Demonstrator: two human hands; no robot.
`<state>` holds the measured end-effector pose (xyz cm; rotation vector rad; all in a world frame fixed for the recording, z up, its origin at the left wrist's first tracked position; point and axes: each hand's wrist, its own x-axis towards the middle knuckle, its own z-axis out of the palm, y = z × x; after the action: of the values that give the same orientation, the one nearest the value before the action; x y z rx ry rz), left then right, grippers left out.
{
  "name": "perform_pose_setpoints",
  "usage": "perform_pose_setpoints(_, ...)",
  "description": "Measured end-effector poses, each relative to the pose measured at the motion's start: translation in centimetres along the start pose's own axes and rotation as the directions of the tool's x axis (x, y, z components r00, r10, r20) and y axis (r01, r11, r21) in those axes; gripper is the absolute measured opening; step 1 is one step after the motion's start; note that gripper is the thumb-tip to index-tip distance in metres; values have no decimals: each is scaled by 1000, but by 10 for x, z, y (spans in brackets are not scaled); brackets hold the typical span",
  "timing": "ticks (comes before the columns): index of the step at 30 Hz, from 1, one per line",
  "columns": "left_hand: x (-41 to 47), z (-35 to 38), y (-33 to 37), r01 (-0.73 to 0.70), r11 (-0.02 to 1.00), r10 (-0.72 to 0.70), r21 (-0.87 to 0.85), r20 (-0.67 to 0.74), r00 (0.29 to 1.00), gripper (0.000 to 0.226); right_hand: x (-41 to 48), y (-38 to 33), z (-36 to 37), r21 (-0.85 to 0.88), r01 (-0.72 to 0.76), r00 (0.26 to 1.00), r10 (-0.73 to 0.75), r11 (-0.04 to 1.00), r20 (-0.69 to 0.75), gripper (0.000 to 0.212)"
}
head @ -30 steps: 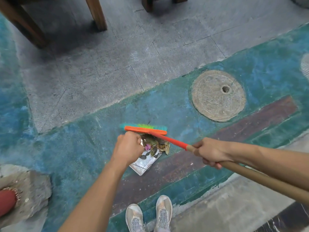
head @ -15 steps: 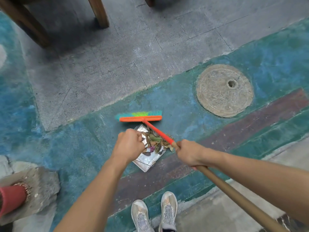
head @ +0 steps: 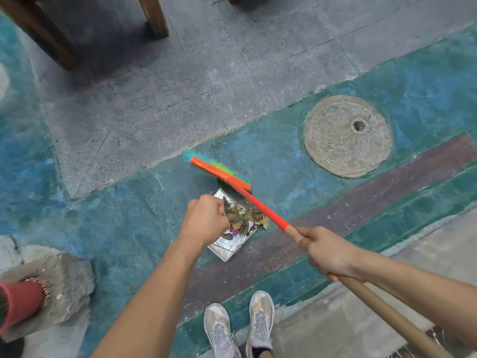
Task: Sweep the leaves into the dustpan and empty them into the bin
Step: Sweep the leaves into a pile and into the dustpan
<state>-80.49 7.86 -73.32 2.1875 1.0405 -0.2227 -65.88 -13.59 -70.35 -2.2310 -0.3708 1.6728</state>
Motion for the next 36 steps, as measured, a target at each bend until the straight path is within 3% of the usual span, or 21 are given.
perform_pose_setpoints(5,7,-3,-6,-17,999,18,28,-25,1000,32,-2,9,37,-34,-32,996,35,999,88,36)
perform_pose_setpoints(11,7,-2,-3,-12,1000,12,28,-18,1000,34,-39,41,28,334,-209,959,125,919,256,39)
perform_pose_setpoints(14,3,0,-8,-13,1000,13,4,-15,1000,34,-53,46,15,396,-185,959,78,900,273,38)
perform_pose_setpoints(24,-5,-12,-26,-46,999,46,0,70,997,41,-72,56,-33,465,-182,981,128,866,144,38)
perform_pose_setpoints(32,-6,-10,-15,-148,986,132,74,193,972,32,-77,75,-3,88,-108,963,126,990,-239,25)
perform_pose_setpoints(36,-3,-11,-11,-172,981,152,89,198,968,32,-62,73,54,163,-161,957,195,973,-217,27)
